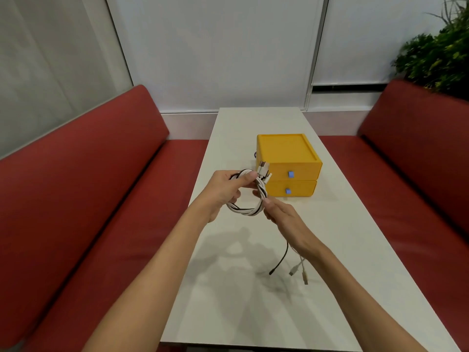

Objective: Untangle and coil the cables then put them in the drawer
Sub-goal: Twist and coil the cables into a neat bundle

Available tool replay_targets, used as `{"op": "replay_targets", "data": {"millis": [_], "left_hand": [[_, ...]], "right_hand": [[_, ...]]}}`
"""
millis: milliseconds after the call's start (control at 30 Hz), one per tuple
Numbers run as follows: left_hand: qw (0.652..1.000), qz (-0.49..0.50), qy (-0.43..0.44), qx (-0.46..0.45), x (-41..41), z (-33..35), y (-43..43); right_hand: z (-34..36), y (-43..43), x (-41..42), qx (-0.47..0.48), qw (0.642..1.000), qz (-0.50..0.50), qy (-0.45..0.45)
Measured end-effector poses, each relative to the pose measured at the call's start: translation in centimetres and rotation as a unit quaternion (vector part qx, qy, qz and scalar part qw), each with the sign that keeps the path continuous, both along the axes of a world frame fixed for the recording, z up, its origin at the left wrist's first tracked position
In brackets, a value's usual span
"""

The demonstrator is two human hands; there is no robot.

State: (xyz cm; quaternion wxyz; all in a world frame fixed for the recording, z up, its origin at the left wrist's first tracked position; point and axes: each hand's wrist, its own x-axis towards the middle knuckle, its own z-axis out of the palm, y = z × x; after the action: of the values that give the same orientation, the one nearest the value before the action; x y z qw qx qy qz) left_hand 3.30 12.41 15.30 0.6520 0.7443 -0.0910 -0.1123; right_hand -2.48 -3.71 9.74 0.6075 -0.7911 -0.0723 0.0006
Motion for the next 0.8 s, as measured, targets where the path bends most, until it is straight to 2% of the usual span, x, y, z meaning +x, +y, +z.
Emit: {"op": "replay_targets", "data": {"millis": [100,167,267,400,467,600,667,800], "left_hand": [[0.999,0.025,0.009,-0.039,0.1,-0.1,0.0],[0.998,0.03,0.014,-0.058,0.0,0.0,-0.3],[0.996,0.043,0.007,-0.076,-0.3,-0.1,-0.9],[0.994,0.076,-0.056,-0.058,-0.8,-0.5,-1.9],[0.99,0.089,-0.095,-0.051,-1.0,-0.8,-2.3],[0.983,0.104,-0.148,-0.017,-1.0,-2.3,-2.6],[0.982,0.114,-0.152,-0.016,-1.1,-3.0,-2.7],[0.985,0.121,-0.121,-0.035,-1.4,-3.5,-2.7]], "right_hand": [[0.4,-0.9,0.2,0.082,0.996,0.004,0.024],[0.4,-1.0,0.1,0.086,0.996,0.003,0.007],[0.8,-0.8,0.1,0.022,0.999,-0.009,-0.036],[1.4,-0.7,0.9,-0.071,0.994,-0.074,-0.043],[1.6,-0.7,1.1,-0.044,0.996,-0.079,-0.027],[2.4,-0.7,1.1,0.102,0.992,-0.012,0.075],[2.5,-0.7,1.1,0.111,0.988,-0.006,0.103],[2.2,-0.3,1.0,0.082,0.992,-0.037,0.083]]}}
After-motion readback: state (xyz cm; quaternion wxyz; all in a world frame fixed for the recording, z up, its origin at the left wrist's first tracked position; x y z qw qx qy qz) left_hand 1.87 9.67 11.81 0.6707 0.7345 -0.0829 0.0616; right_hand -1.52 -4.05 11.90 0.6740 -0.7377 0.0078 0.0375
